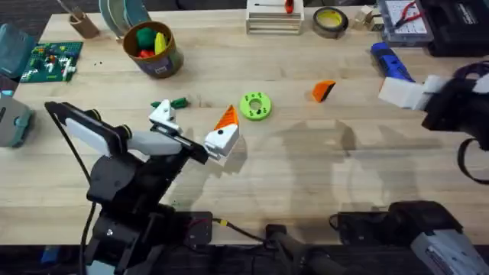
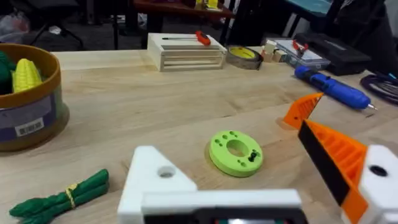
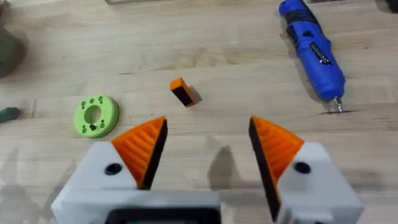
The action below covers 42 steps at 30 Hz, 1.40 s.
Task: Pick up the gripper from the table and insert it into the empty holder that is missing its gripper. Then pick up a screw, insert it into the mounting hole, and use the screwdriver to tighten it. Finally, clean up the table by picking up the vegetable and placing it into the bucket.
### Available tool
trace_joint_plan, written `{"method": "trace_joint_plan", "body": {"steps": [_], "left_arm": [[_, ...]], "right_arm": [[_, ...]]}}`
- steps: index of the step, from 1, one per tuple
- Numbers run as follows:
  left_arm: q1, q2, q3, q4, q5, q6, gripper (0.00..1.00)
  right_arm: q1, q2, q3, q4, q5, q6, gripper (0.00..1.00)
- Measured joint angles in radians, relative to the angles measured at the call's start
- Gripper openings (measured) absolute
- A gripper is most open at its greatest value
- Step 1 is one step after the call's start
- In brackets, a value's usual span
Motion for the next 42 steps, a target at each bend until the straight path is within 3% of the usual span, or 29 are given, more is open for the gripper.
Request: {"method": "trace_joint_plan", "body": {"steps": [7, 14, 26, 42], "left_arm": [[0.000, 0.000, 0.000, 0.002, 0.027, 0.017, 0.994], [0.000, 0.000, 0.000, 0.007, 0.136, 0.121, 0.994], [0.000, 0.000, 0.000, 0.008, 0.316, 0.241, 0.993], [0.000, 0.000, 0.000, 0.004, 0.478, 0.267, 0.994]], "right_arm": [[0.000, 0.000, 0.000, 0.000, 0.000, 0.000, 0.854], [0.000, 0.000, 0.000, 0.000, 0.000, 0.000, 0.854], [0.000, 0.000, 0.000, 0.000, 0.000, 0.000, 0.854], [0.000, 0.000, 0.000, -0.010, 0.000, 0.000, 0.854]]}}
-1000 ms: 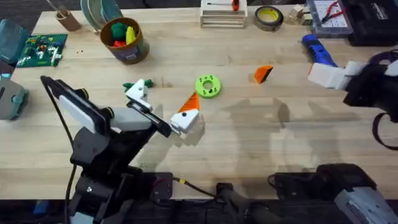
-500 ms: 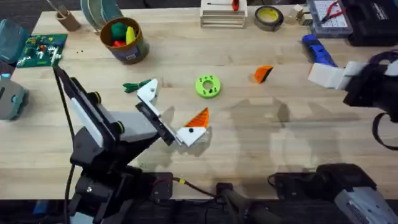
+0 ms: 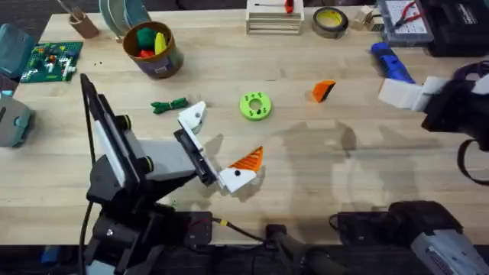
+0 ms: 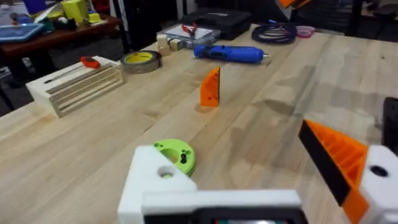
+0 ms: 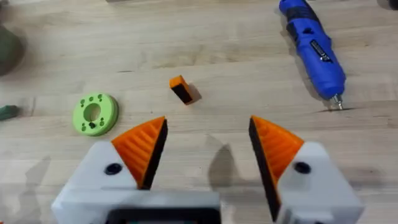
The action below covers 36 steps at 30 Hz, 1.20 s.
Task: Pick up the gripper from the table and insert it into the empty holder that is missing its gripper. Then pick up a screw, insert it into the mounting hole, and use the screwdriver to tighten it. Finally, clean up the table by picking up the vegetable and placing it into the bucket.
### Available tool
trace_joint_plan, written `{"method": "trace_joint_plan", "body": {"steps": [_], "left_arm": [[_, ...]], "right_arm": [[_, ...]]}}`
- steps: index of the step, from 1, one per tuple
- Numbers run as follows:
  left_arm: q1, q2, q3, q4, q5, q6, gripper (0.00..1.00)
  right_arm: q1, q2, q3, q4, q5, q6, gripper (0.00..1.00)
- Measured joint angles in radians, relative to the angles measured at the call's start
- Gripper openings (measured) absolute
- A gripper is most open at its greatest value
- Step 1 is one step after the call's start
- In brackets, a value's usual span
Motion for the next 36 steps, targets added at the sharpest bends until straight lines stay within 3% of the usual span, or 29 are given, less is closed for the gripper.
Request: {"method": "trace_joint_plan", "body": {"steps": [9, 17, 22, 28, 32, 36], "left_arm": [[0.000, 0.000, 0.000, -0.004, 0.055, 0.000, 0.993], [0.000, 0.000, 0.000, -0.007, 0.066, 0.000, 0.993], [0.000, 0.000, 0.000, -0.008, 0.073, 0.000, 0.993], [0.000, 0.000, 0.000, -0.008, 0.076, 0.000, 0.993], [0.000, 0.000, 0.000, -0.009, 0.076, 0.000, 0.993], [0.000, 0.000, 0.000, -0.009, 0.076, 0.000, 0.993]], "right_arm": [[0.014, 0.076, 0.009, -0.022, -0.008, -0.017, 0.854], [0.094, 0.186, 0.112, -0.095, -0.019, -0.091, 0.855], [0.119, 0.306, 0.178, -0.165, -0.023, -0.118, 0.854], [0.158, 0.488, 0.346, -0.300, -0.024, -0.189, 0.857], [0.173, 0.582, 0.426, -0.306, -0.026, -0.211, 0.855], [0.173, 0.637, 0.432, -0.270, -0.026, -0.219, 0.855]]}}
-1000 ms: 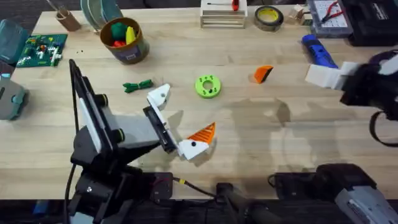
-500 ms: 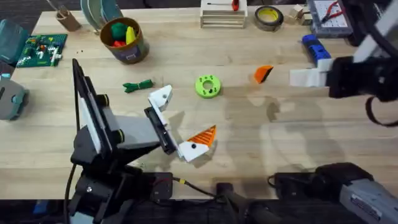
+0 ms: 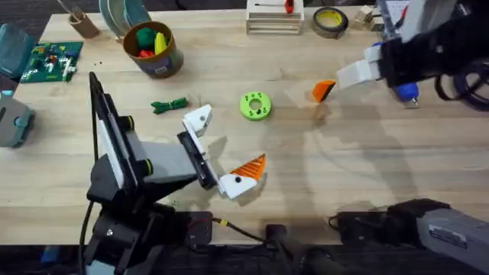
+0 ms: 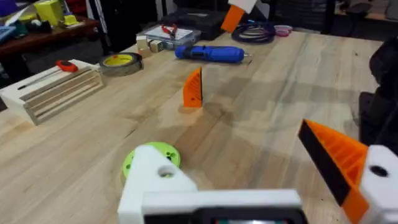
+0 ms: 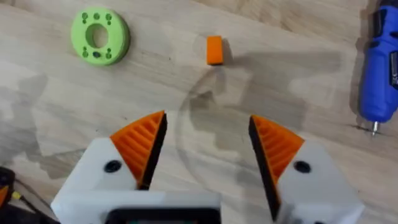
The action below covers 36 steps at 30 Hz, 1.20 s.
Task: Pick up the gripper from the table and insert it into the empty holder that is missing its gripper. Then pick up a screw, insert it into the mounting hole, and use the screwdriver to tighten it. Finally, clean up the table by picking up the vegetable and placing it into the bucket.
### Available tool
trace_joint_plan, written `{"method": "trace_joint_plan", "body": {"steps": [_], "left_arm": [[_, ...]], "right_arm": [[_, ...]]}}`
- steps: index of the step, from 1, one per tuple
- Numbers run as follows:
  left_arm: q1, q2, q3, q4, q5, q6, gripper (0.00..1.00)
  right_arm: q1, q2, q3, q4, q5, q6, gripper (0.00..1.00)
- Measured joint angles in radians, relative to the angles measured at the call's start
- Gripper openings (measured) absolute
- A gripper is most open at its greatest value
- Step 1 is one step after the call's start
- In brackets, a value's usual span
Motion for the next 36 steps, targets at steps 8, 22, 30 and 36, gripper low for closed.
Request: {"method": "trace_joint_plan", "body": {"steps": [8, 22, 30, 36], "left_arm": [[0.000, 0.000, 0.000, 0.000, 0.000, 0.000, 0.993], [0.000, 0.000, 0.000, 0.000, 0.000, 0.000, 0.993], [0.000, 0.000, 0.000, 0.000, 0.000, 0.000, 0.994], [0.000, 0.000, 0.000, 0.000, 0.000, 0.000, 0.993]], "right_arm": [[0.000, 0.107, 0.000, 0.050, 0.000, -0.019, 0.856], [0.011, 0.287, 0.000, 0.145, 0.015, -0.061, 0.856], [0.041, 0.362, 0.000, 0.165, 0.023, -0.146, 0.857], [0.043, 0.386, 0.000, 0.187, 0.041, -0.165, 0.857]]}}
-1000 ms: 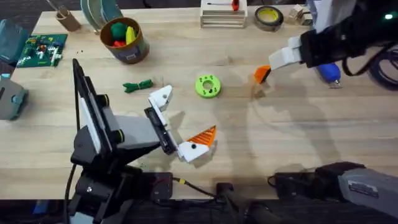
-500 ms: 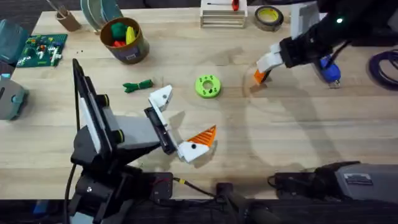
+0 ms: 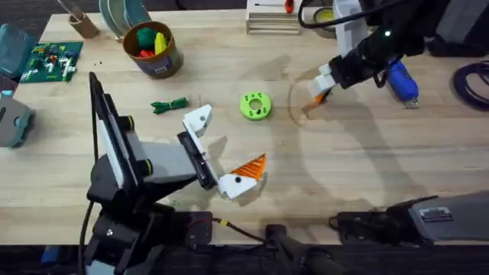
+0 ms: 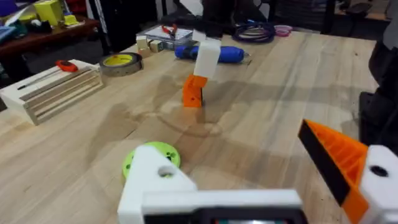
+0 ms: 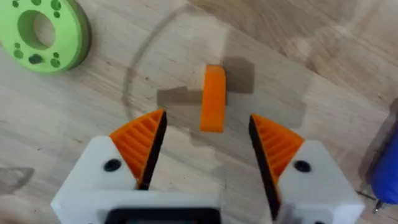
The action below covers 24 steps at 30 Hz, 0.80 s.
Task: Pick up the gripper from the table and insert it into the empty holder that is missing its gripper. Then pick up a screw, insert it into the mounting hole, and use the screwdriver to tighten it. Finally, clean up the table by picking up the vegetable and placing it into the bucket.
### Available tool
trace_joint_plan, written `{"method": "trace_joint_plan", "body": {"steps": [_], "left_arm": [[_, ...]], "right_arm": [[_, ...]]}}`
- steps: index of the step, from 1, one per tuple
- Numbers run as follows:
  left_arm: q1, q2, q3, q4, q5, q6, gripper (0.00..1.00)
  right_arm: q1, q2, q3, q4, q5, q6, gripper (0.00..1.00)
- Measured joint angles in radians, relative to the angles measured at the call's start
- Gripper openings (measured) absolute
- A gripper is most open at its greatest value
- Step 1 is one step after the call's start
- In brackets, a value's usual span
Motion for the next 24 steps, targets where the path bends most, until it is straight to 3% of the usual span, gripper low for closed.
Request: {"method": "trace_joint_plan", "body": {"steps": [24], "left_arm": [[0.000, 0.000, 0.000, 0.000, 0.000, 0.000, 0.994]], "right_arm": [[0.000, 0.018, 0.000, 0.051, 0.006, -0.007, 0.857]]}}
